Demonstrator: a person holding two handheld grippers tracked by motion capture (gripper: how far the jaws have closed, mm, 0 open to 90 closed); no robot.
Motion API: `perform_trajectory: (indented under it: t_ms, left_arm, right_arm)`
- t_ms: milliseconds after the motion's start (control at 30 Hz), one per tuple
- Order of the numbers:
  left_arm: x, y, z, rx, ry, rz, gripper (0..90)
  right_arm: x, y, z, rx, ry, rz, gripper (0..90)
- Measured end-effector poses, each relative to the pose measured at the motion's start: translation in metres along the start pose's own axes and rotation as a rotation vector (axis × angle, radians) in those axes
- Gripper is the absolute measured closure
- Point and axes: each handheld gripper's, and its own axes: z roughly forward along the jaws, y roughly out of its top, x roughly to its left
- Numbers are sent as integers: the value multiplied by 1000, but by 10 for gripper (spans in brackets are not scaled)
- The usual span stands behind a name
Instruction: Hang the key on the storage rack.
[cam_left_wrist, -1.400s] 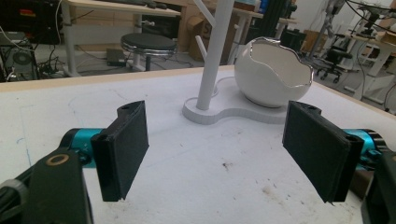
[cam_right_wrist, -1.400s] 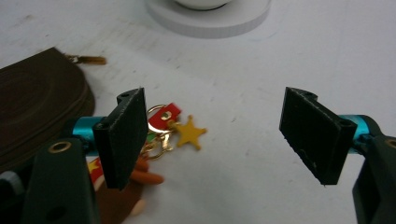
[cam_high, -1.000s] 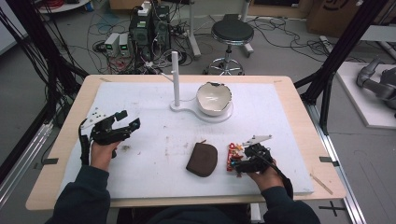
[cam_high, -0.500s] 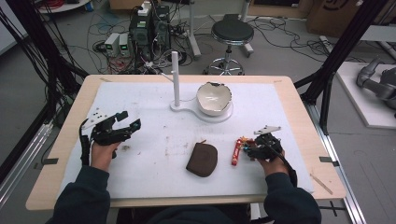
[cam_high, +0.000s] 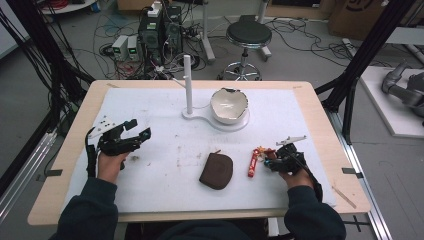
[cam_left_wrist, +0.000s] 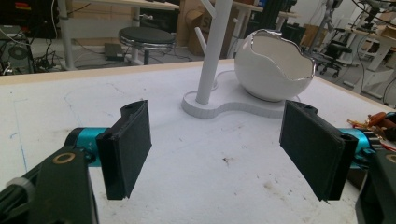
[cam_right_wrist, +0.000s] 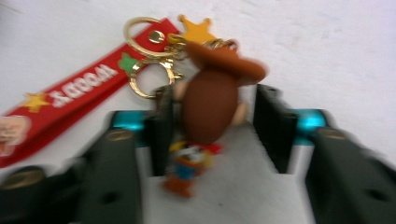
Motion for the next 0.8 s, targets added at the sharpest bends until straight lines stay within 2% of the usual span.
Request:
perform_trajectory:
  t_ms: [133,167,200,267,333,400,433,567,600,633,800]
  left_arm:
    - [-1,0,1,5,3,6,251]
    - [-1,0,1,5,4,7,252]
    - [-1,0,1,5,4,9,252]
    - [-1,0,0,6,5,10,252]
    - [-1,0,0,7,7,10,252]
    - [-1,0,0,8,9,10,252]
    - [-1,0,1,8,9,9,252]
    - [0,0,0,9,13,7,252]
    - [0,0,1,8,13,8,252]
    - [0,0,1,7,13,7,252]
    - [0,0,0,2,14,4,255]
  right_arm:
    - [1,3,1,0,-4,-61,574]
    - [4,7,0,-26,5,-69,574]
    - [4,7,0,-26,5,-69,574]
    - [9,14,-5,-95,7,-118,575]
    - [10,17,-7,-114,6,-130,575]
    - [14,26,-9,-160,-5,-181,575]
    - [14,26,-9,-160,-5,-181,575]
    - [17,43,-15,-241,-8,-216,575]
    - [20,53,-19,-269,2,-221,575]
    - [20,53,-19,-269,2,-221,575]
    - [33,86,-34,-365,18,-274,575]
